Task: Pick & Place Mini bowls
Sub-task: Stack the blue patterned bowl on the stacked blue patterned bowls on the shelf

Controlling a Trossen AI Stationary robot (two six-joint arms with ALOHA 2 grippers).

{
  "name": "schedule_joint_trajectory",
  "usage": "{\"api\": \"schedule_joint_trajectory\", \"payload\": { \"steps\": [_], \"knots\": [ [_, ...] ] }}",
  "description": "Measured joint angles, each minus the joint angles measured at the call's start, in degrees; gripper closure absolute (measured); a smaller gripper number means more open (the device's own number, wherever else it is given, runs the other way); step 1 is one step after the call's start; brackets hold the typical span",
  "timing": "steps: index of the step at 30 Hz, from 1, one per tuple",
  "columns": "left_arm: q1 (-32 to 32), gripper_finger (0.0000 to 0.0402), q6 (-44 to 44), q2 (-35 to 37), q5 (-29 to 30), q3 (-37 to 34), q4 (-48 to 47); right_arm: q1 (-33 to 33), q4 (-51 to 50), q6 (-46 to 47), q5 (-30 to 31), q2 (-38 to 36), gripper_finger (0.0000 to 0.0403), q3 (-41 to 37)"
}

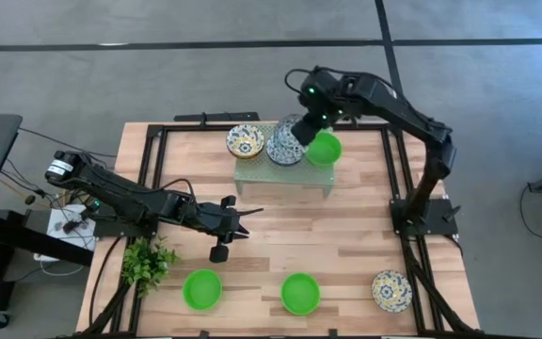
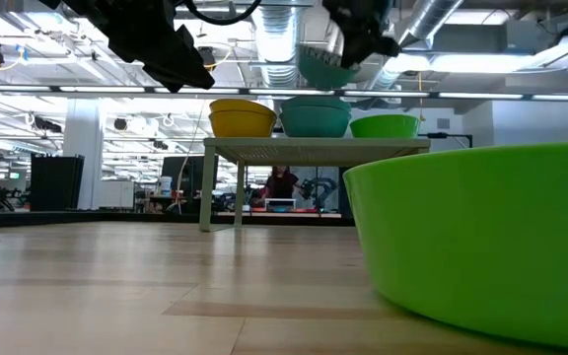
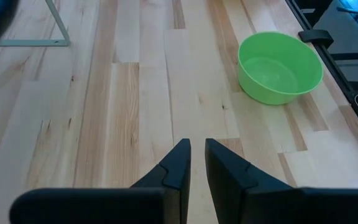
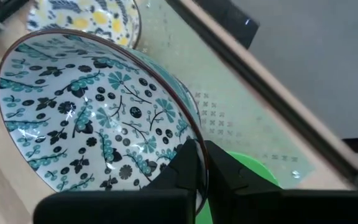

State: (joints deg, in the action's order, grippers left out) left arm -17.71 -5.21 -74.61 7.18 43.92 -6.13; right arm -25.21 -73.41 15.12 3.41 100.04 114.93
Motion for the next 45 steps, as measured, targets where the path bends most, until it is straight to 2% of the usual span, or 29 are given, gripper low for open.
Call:
{"api": "schedule_joint_trajectory", "payload": {
  "steps": [6, 13, 24, 30, 35, 45],
  "knots": [
    [0.00, 0.0353, 0.00, 0.00, 0.00, 0.00, 0.00, -2.96, -2.24, -0.85, -9.16, 4.05, 0.0394, -0.02],
    [0.02, 0.0353, 0.00, 0.01, 0.00, 0.00, 0.00, -4.17, -6.38, -4.68, -9.55, 7.96, 0.0398, -0.02],
    [0.01, 0.0353, 0.00, 0.01, 0.00, 0.00, 0.00, -5.76, -5.18, -6.69, -9.56, 7.96, 0.0391, -0.02],
    [0.01, 0.0353, 0.00, 0.00, 0.00, 0.00, 0.02, -5.62, -3.73, -8.99, -9.89, 8.01, 0.0376, -0.02],
    [0.00, 0.0353, -0.01, 0.00, 0.00, -0.01, 0.12, -5.66, -4.00, -9.25, -13.54, 8.01, 0.0369, -0.02],
    [0.00, 0.0353, -0.02, 0.00, 0.00, -0.02, 0.15, -5.44, -3.87, -9.69, -13.87, 8.03, 0.0337, -0.02]
  ]
}}
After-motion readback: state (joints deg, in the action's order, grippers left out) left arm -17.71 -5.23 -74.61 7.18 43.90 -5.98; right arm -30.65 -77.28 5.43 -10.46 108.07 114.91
